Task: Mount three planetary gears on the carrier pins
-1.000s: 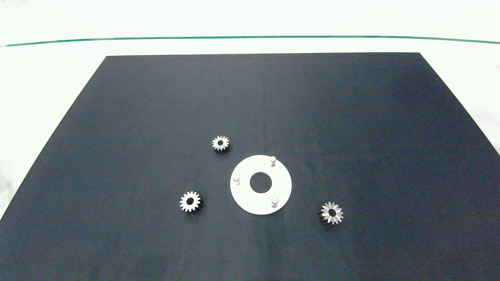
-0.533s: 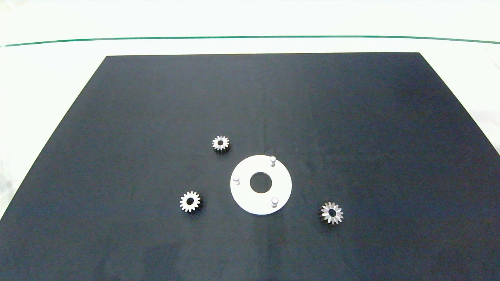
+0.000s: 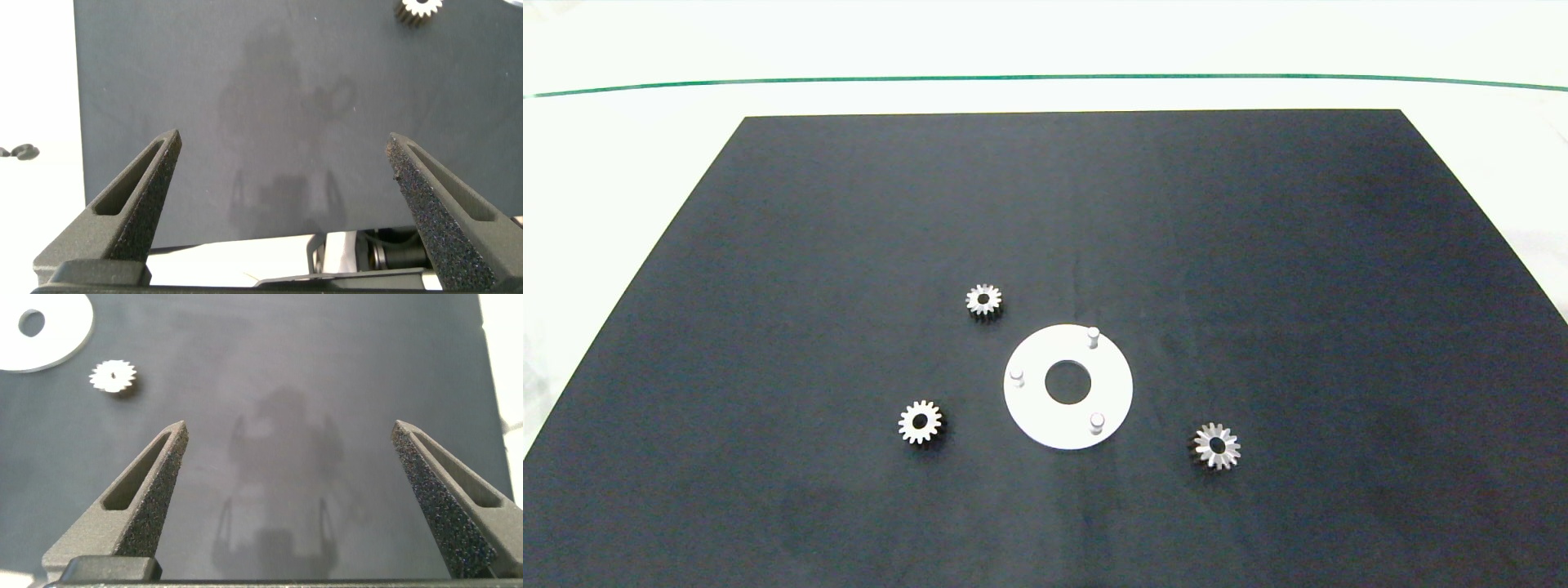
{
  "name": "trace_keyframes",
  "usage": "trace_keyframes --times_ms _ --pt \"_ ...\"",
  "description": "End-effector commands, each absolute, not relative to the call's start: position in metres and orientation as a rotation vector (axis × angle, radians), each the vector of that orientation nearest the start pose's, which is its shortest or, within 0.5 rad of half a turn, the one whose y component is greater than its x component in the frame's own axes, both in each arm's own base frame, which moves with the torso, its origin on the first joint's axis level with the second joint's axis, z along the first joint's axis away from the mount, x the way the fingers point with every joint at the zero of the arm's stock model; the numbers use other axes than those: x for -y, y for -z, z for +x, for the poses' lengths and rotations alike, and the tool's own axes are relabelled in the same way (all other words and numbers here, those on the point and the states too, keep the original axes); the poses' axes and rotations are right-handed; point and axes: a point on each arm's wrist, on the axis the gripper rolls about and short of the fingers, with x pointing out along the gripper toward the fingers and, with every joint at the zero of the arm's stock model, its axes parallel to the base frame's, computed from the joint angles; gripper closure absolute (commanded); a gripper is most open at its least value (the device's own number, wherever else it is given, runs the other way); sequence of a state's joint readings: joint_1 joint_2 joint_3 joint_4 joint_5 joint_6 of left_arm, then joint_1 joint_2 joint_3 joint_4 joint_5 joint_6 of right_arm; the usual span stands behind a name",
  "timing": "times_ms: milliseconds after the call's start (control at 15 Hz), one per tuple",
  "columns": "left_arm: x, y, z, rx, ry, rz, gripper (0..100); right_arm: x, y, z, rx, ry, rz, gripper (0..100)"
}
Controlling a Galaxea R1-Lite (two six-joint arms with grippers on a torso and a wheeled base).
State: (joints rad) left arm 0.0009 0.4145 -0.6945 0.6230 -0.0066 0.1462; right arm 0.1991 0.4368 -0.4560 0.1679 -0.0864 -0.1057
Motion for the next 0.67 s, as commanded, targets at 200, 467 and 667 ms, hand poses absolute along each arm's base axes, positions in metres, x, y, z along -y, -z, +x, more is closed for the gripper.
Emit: trace_keyframes --times_ms 200,467,667 --pt "0.0 -0.235 -0.015 -0.371 -0.031 0.246 3 -0.023 -0.242 0.075 -0.284 -0.282 -0.231 0" --pt "0.0 -0.243 -0.012 -0.369 -0.05 0.26 3 -0.038 -0.246 0.103 -0.353 -0.365 -0.249 0" --pt "0.0 -0.252 -0.005 -0.401 -0.047 0.257 3 -0.053 -0.245 0.119 -0.392 -0.448 -0.265 0"
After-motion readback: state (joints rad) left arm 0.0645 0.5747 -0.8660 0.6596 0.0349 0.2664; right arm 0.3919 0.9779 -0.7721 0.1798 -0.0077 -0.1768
